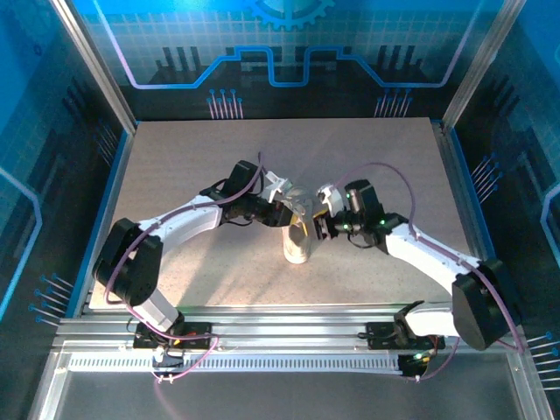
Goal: Tie the shoes
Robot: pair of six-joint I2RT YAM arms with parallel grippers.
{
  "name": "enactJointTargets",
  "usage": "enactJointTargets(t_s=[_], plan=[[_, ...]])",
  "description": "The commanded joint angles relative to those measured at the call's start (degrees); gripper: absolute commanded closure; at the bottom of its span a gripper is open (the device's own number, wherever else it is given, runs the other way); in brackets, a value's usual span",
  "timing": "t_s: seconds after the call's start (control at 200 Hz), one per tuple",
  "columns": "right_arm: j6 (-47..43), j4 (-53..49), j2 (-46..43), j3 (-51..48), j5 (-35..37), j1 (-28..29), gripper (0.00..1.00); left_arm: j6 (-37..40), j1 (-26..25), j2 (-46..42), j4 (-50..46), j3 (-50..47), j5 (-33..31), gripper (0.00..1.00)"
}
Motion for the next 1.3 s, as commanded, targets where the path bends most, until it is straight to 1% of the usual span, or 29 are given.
enactJointTargets(t_s=[0.0, 0.055, 0.2, 0.35, 0.47, 0.51, 0.54, 0.565, 0.6, 0.62, 0.65, 0.69, 0.745, 0.821, 0.891, 0.931, 0.946, 0.961, 1.071, 1.111, 1.151, 1.241, 1.296], plan=[[-10.11, 12.63, -1.27, -4.93, 3.98, 2.25, 0.45, -4.73, 0.43, 1.87, -3.25, 2.26, 3.38, 1.00], [-11.93, 14.94, -0.48, -5.64, 5.53, 3.18, 0.43, -5.74, 0.53, 2.36, -3.23, 2.44, 3.66, 1.00], [-14.57, 16.51, 2.75, -4.20, 9.42, 4.65, 0.43, -7.51, 0.61, 2.94, -3.05, 2.45, 3.86, 1.00], [-15.84, 20.67, 4.91, -3.62, 8.48, 5.18, 0.43, -8.76, 0.61, 2.89, -2.23, 2.00, 3.82, 1.00], [-17.94, 21.11, 6.54, -2.67, 7.30, 6.34, 0.44, -9.91, 0.77, 2.99, -1.44, 2.14, 4.23, 1.00], [-18.48, 21.20, 7.14, -2.47, 7.44, 6.72, 0.46, -10.21, 0.78, 3.07, -1.18, 2.26, 4.49, 1.00], [-18.84, 21.05, 7.63, -2.22, 7.61, 7.02, 0.48, -10.47, 0.88, 3.05, -1.03, 2.34, 4.75, 1.00], [-19.07, 20.83, 7.99, -1.98, 7.72, 7.15, 0.54, -10.47, 0.87, 3.07, -0.99, 2.43, 4.83, 1.00], [-19.40, 20.32, 8.36, -1.57, 7.83, 7.25, 0.67, -10.57, 1.00, 3.09, -1.13, 2.60, 5.08, 1.00], [-19.45, 19.88, 8.49, -1.41, 8.21, 7.42, 0.78, -10.47, 1.05, 3.03, -1.26, 2.69, 5.12, 1.00], [-19.52, 19.10, 8.45, -1.16, 9.26, 7.63, 0.92, -10.27, 1.18, 3.01, -1.70, 2.91, 5.09, 1.00], [-19.60, 17.69, 8.14, -0.76, 10.40, 7.79, 1.00, -9.61, 1.39, 2.69, -2.54, 3.26, 5.03, 1.00], [-19.78, 14.04, 7.53, -0.20, 11.29, 7.83, 1.00, -8.22, 1.86, 2.01, -4.20, 3.81, 4.65, 1.00], [-20.28, 8.23, 6.77, 1.04, 11.48, 7.74, 1.00, -5.41, 3.11, 0.45, -7.59, 4.95, 4.33, 0.80], [-20.68, 2.58, 5.93, 1.83, 10.51, 7.65, 1.00, -2.35, 4.93, -1.43, -10.92, 6.46, 4.34, 0.70], [-20.80, -0.15, 5.21, 2.05, 7.99, 7.45, 1.00, -0.57, 6.15, -2.39, -12.86, 7.53, 4.08, 0.66], [-20.96, -0.95, 4.91, 2.10, 7.38, 7.48, 1.00, -0.01, 6.63, -2.72, -13.51, 8.00, 3.75, 0.62], [-21.05, -1.70, 4.73, 2.16, 6.89, 7.60, 1.00, 0.50, 7.12, -2.98, -14.19, 8.42, 3.21, 0.61], [-20.50, -8.97, 4.70, 4.14, 4.83, 7.74, 1.00, 3.41, 9.69, -2.31, -18.42, 12.93, -1.63, 0.56], [-19.79, -11.23, 5.06, 5.30, 4.58, 7.74, 1.00, 3.94, 9.92, -0.99, -19.48, 14.81, -6.12, 0.55], [-18.80, -12.58, 5.37, 5.92, 4.45, 7.74, 1.00, 4.09, 9.84, 1.09, -19.97, 16.67, -10.22, 0.56], [-16.30, -13.78, 5.87, 6.21, 2.71, 7.74, 1.00, 3.22, 9.55, 7.61, -19.54, 21.30, -13.34, 0.59], [-14.74, -13.69, 6.20, 5.83, 1.73, 7.74, 1.00, 3.29, 8.69, 12.00, -19.58, 24.69, -13.74, 0.59]])
